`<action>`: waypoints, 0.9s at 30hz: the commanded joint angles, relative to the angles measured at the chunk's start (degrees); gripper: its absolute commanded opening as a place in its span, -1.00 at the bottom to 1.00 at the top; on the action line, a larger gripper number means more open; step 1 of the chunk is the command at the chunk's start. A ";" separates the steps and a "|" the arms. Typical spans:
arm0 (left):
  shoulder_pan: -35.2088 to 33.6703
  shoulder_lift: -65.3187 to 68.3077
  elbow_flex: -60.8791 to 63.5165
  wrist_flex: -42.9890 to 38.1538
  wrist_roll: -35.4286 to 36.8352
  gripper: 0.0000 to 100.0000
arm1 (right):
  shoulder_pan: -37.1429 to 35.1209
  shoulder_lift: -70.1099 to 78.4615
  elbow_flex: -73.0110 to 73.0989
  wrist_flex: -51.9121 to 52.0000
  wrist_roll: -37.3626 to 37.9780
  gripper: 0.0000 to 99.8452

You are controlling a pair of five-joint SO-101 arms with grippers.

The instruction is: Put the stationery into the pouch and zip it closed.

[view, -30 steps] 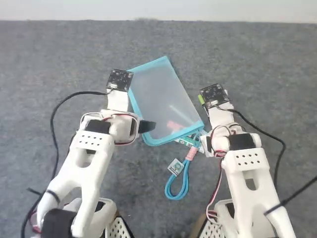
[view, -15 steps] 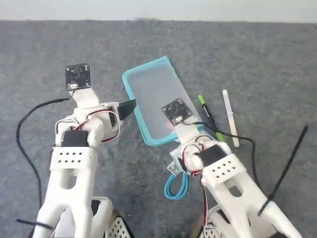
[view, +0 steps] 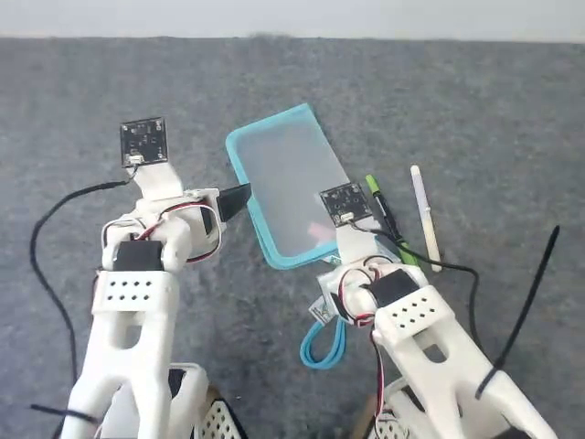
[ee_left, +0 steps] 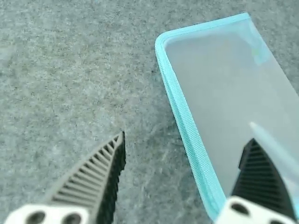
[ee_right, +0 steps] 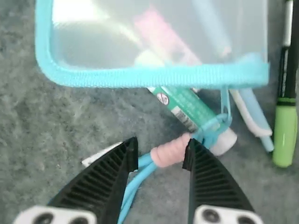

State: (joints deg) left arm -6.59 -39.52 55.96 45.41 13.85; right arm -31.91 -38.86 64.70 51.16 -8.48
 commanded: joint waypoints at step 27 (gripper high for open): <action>0.09 0.18 0.75 -4.13 -0.62 -0.27 | 6.02 20.97 -14.24 0.57 -16.62 -0.64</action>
State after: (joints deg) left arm -6.59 -39.52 57.54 42.86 13.76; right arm -26.37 -18.29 53.71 52.48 -19.91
